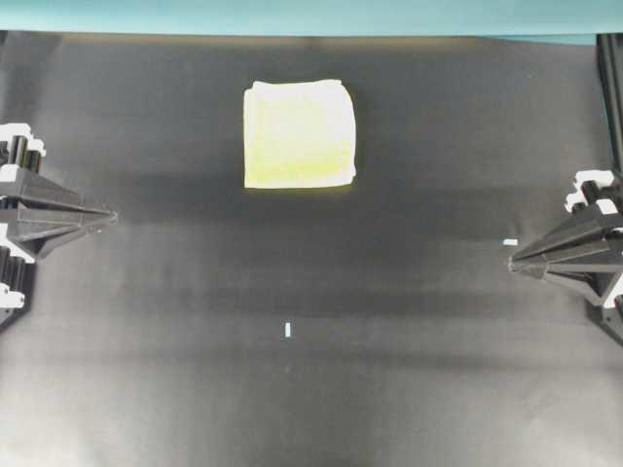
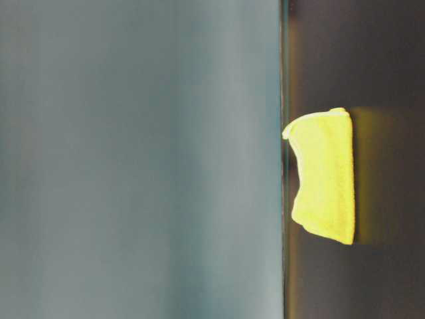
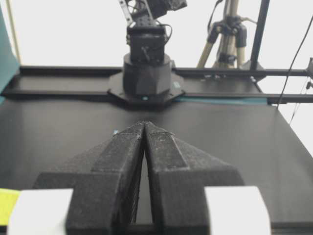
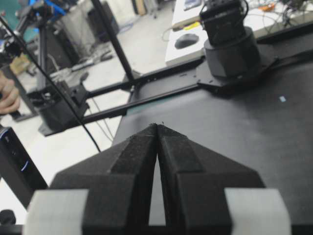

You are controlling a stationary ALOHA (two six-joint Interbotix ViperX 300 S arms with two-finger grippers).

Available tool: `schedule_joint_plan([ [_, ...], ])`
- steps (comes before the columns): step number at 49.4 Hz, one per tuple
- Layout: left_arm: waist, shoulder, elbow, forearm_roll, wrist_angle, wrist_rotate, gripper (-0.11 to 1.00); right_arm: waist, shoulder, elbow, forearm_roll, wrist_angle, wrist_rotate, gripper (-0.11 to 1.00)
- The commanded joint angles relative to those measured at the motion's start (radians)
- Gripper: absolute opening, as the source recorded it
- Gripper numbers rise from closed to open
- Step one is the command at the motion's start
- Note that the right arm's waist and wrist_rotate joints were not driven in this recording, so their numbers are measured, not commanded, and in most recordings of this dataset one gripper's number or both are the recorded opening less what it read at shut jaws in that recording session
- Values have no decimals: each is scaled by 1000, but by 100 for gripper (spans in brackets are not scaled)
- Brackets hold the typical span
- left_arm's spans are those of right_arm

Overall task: Push a yellow cloth with the left arm to wipe the desk.
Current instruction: 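Move the left gripper over the folded yellow cloth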

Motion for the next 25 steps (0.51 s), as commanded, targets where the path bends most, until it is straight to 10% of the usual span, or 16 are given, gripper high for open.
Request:
schedule_joint_plan([
  [1, 18, 67, -26, 41, 2, -8, 6, 0, 14, -12, 2, -5, 0, 3],
  [25, 265, 612, -256, 41, -6, -15, 0, 0, -20, -14, 2, 129, 0, 0],
])
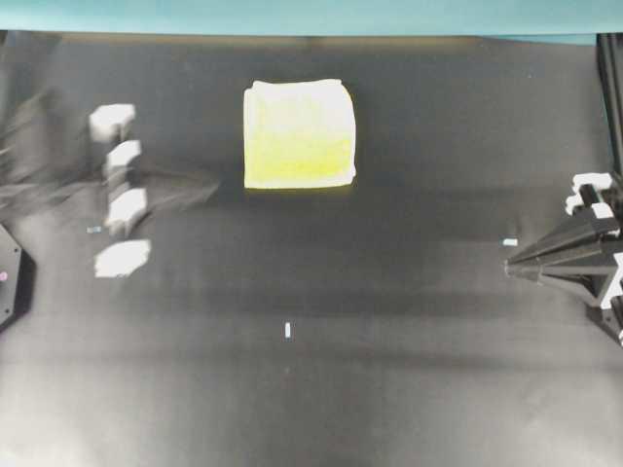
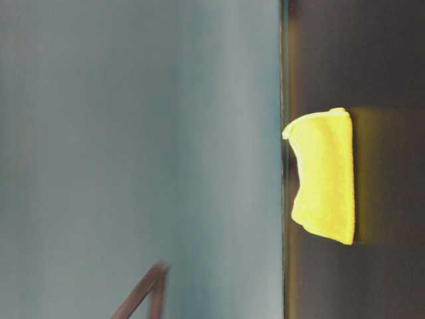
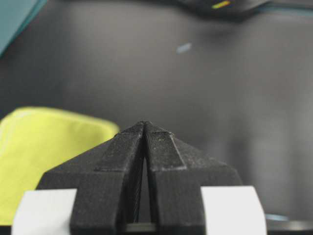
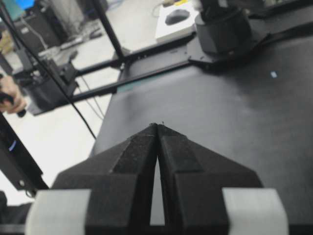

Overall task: Push a yellow cloth with the left arm to wipe the desk.
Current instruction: 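Move the left gripper over the folded yellow cloth, then lower the left gripper onto the cloth's near-left corner and press down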

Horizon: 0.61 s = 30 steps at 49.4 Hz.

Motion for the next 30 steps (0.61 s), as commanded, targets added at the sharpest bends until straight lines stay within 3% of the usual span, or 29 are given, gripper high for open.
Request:
schedule_joint_plan([
  [1, 61, 94, -67, 3, -12, -5, 0, 0, -3, -15, 0, 25, 0, 0],
  [14, 163, 313, -222, 3, -9, -34, 4, 0, -8, -15, 0, 44, 0, 0],
  [17, 175, 362, -259, 3, -8, -35, 16, 0, -8, -14, 0, 43, -2, 0],
  [26, 210, 538, -382, 3, -3, -55, 70, 0, -5, -12, 0, 43, 0, -1],
  [30, 224, 614, -428, 5, -3, -75, 86, 0, -5, -12, 0, 43, 0, 0],
])
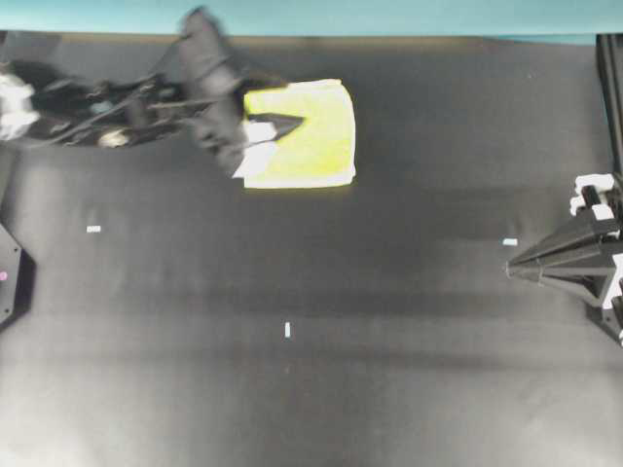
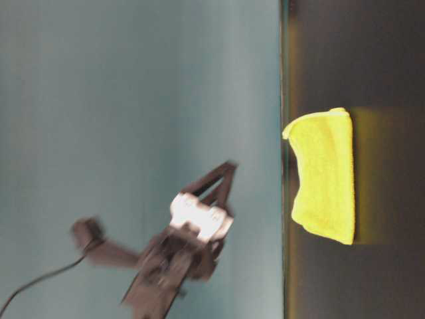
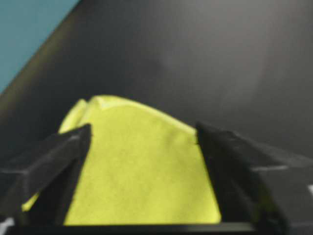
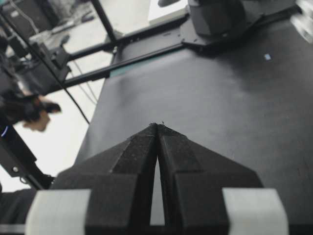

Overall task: Push a yellow cloth with the left arm to wipe the desk.
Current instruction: 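Lower the left gripper onto the cloth's near-left corner and press down, then push the cloth with the left gripper toward the table center, wiping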

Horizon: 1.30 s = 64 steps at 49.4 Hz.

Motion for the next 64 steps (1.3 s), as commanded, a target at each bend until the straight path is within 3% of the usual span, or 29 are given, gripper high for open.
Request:
schedule_joint_plan([
  [1, 18, 89, -67, 3, -5, -18, 88, 0, 8, -9, 0, -5, 0, 0],
  [13, 55, 249, -146, 3, -3, -49, 85, 0, 6, -8, 2, 3, 0, -1],
  [28, 52, 278, -114, 3, 52, -51, 86, 0, 5, -3, 0, 12, 2, 0],
  [44, -6, 218, 31, 3, 21, -49, 87, 0, 5, -2, 2, 12, 0, 0],
  [64, -158, 43, 307, 3, -55, -52, 87, 0, 3, -2, 2, 8, 0, -1],
])
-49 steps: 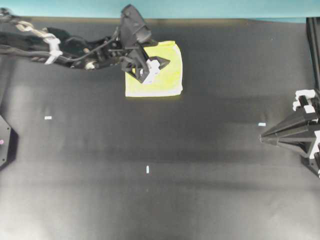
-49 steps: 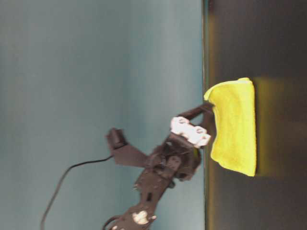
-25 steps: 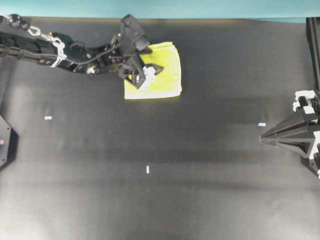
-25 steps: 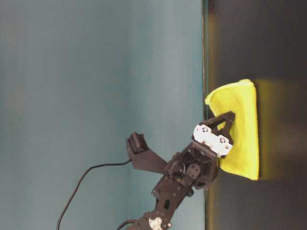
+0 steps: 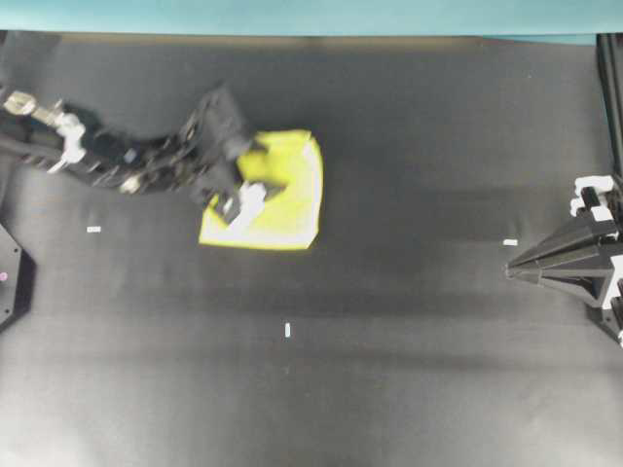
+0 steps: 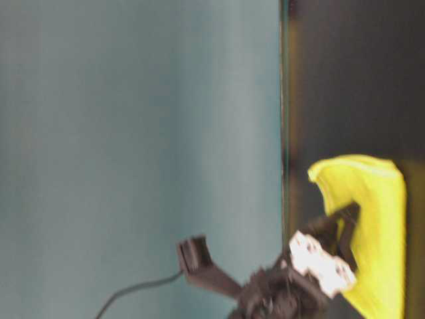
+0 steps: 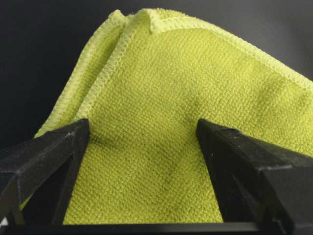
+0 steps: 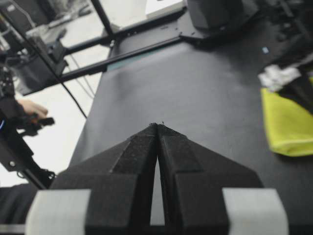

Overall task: Push a yellow cloth with the left arm to wipe the desk.
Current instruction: 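Push the cloth with the left gripper toward the table center, wiping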

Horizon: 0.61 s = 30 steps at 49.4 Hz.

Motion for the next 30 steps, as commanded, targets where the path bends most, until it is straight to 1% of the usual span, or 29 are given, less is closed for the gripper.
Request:
schedule_joint_plan([
  [1, -55, -43, 63, 2, -15, -3, 87, 0, 5, -8, 2, -9, 0, 0],
  [9, -153, -104, 169, 2, -41, -8, 87, -2, 5, -6, 2, -11, 2, 0],
  [13, -212, -129, 202, 2, -46, -34, 87, 0, 3, -8, 2, -12, 2, 0],
  [17, -273, -147, 225, 2, -44, -66, 87, 0, 3, -6, 2, -15, 2, 0],
  [22, -339, -152, 241, 2, -44, -89, 87, 0, 3, -8, 2, -20, 2, 0],
  [30, -443, -150, 242, 2, -44, -98, 87, 0, 3, -8, 2, -25, 0, -1],
])
